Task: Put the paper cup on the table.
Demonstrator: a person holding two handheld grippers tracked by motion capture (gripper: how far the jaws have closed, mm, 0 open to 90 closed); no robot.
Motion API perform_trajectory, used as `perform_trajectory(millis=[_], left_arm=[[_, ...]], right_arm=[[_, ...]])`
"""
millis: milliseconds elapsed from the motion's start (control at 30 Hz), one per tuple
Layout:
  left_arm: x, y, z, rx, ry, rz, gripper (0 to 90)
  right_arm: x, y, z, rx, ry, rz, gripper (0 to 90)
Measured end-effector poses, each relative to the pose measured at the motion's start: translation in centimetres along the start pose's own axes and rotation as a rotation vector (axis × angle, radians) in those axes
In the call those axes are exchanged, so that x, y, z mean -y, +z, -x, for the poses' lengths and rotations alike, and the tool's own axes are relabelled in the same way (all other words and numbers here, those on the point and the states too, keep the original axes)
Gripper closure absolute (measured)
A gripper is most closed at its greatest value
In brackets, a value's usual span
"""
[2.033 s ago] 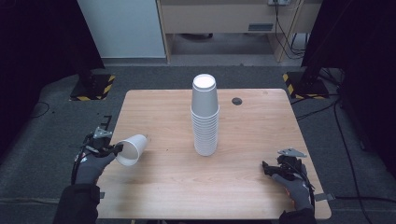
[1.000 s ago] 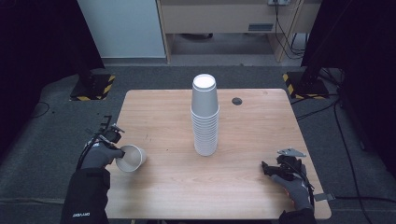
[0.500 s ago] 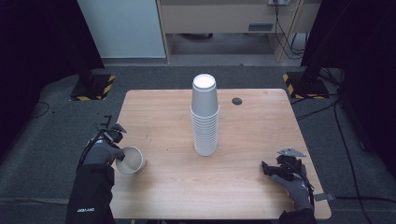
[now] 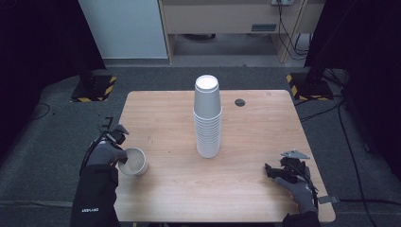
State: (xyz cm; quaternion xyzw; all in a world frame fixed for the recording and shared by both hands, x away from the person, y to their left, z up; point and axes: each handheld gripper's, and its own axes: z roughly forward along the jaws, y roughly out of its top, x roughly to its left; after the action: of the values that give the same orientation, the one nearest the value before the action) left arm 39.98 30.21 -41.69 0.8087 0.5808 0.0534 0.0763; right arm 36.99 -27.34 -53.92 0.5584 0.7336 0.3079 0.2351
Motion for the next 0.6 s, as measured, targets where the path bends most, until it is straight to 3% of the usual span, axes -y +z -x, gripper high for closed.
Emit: perform_trajectory(millis=[167,367,467,600], left_arm=[[0.1,0.2,-0.2,0.006,-0.004,0.05,82.1],[0.4,0.1,-0.5,0.025,-0.028,0.108,72.7],[0.8,-0.3,-0.7,0.043,-0.048,0.176,65.6],[1.6,-1.2,-0.9,0.068,-0.041,0.263,56.3]], right_arm=[[0.0,0.0,0.0,0.001,0.0,0.0,5.1],[0.0,0.0,0.0,0.001,-0.001,0.001,5.1],[0.0,0.0,0.0,0.0,0.0,0.0,5.1],[0.0,0.0,0.0,0.0,0.001,-0.001,4.9]])
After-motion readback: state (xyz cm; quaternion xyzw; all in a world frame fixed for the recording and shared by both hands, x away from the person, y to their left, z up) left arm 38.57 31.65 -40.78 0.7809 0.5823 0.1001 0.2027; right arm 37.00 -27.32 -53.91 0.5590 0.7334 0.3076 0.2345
